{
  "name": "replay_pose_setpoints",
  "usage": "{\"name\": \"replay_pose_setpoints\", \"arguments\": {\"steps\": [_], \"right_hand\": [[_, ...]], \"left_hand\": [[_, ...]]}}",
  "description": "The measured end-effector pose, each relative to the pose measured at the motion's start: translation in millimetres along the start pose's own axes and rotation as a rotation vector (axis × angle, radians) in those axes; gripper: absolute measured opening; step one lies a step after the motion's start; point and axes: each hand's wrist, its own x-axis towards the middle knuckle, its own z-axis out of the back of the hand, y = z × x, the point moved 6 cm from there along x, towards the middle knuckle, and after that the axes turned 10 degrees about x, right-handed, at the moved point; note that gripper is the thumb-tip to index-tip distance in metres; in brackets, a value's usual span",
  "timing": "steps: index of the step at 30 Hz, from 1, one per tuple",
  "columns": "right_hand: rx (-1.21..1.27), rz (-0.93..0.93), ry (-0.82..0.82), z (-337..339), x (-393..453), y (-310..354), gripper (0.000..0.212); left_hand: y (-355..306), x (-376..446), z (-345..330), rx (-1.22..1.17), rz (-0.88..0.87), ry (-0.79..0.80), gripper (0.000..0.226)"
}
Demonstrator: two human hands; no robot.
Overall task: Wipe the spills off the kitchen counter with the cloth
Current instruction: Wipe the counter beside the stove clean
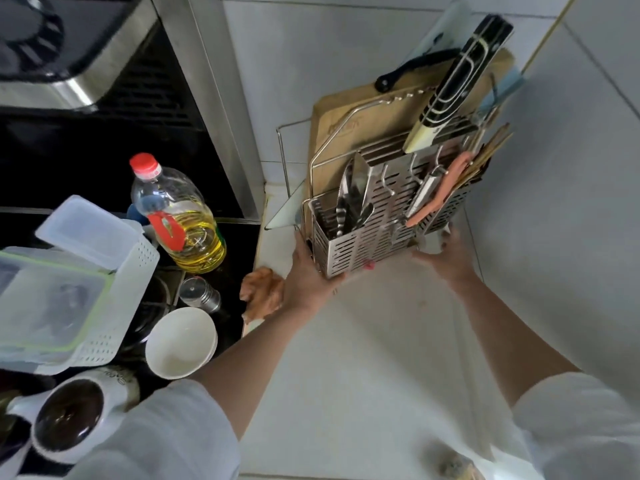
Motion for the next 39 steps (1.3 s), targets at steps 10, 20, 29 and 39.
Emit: {"name": "replay_pose_setpoints", "arguments": {"steps": [10, 20, 29, 39], "right_hand": [[0.285, 0.113, 0.131, -10, 25, 19, 0.054], [0.237, 0.165, -0.083, -47, 0, 26, 0.065], [0.218, 0.101, -0.191, -68, -8, 31, 0.059], [-0.114, 0.109, -0.061, -167, -98, -1, 0.025]], "left_hand": [[11, 29, 10, 0.173, -0.143, 0.000, 0.103], [15, 103, 57, 0.223, -0.277, 0.176, 0.076], [14, 145, 74, 0.335, -0.254, 0.229, 0.025], [59, 111, 78, 0.771, -0.255, 0.386, 0.027]]}}
